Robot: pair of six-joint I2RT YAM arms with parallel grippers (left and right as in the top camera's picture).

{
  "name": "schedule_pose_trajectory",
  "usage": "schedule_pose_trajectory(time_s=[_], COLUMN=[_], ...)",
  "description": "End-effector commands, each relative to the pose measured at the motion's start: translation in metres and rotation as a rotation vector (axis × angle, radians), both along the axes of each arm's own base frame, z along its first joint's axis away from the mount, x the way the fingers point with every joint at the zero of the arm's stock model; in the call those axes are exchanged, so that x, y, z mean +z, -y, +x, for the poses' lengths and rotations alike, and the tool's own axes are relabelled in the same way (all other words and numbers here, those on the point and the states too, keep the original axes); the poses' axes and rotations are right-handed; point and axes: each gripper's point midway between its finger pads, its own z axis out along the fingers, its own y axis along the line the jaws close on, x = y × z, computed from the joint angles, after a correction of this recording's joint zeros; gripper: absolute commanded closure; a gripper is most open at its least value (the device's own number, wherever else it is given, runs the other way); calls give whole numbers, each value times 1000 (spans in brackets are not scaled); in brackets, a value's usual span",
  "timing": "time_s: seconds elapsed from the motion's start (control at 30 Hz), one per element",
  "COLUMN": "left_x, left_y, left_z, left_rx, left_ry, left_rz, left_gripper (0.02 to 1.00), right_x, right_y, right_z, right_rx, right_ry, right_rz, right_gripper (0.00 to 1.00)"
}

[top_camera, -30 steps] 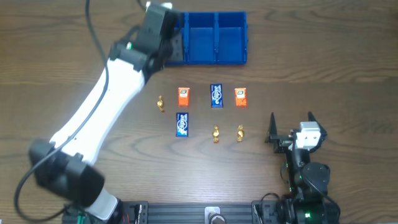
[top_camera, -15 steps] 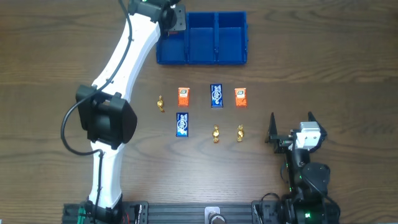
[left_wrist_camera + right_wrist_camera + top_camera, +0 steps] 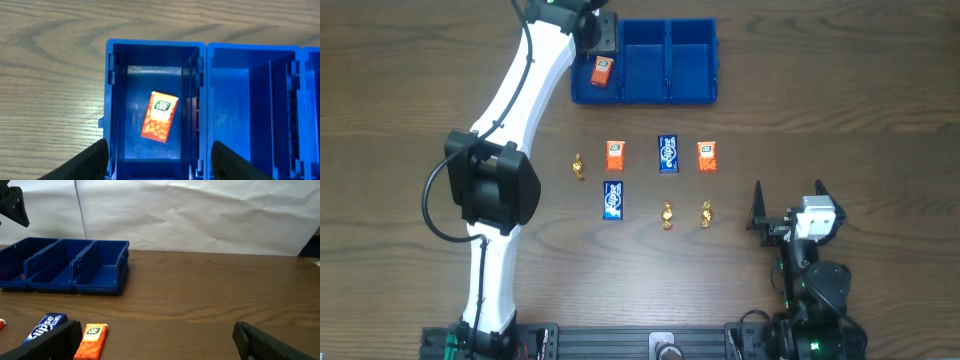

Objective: Sort Candies Into Trays

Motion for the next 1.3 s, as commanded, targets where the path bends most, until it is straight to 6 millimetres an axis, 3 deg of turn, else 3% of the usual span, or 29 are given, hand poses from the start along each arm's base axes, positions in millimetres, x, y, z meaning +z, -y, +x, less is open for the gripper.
schedule_pose_trajectory(time_s=[0.03,0.1,0.17,0.27,0.4,0.57,0.77,1.17,1.23,1.3], left_x=[25,27,17,-21,-72,-115,-138,-149,-153,-156], left_y=[17,24,31,42,48,45,47,38,35,33], left_z=[-41,-67,-101,-135,-159,-178,-190,-200,-203,-205], left_rx=[-20,-27,-32,-52,-61,-59,-72,-58,-43,-36], left_ry=[4,-8,-41,-121,-201,-278,-338,-376,-384,-389], left_rz=[-26,-50,-67,-44,-24,-32,-9,26,30,31], left_gripper=[299,292,294,294,288,288,303,323,358,467], right_x=[0,0,0,0,0,0,0,0,0,0], right_y=[-1,-1,-1,-1,-1,-1,-1,-1,-1,-1], right_z=[-1,-1,-1,-1,-1,-1,-1,-1,-1,-1], right_rx=[2,2,2,2,2,2,2,2,2,2], right_ry=[1,1,1,1,1,1,1,1,1,1], right_rz=[-14,-14,-14,-14,-14,-14,-14,-14,-14,-14], right_gripper=[3,3,3,3,3,3,5,3,3,3])
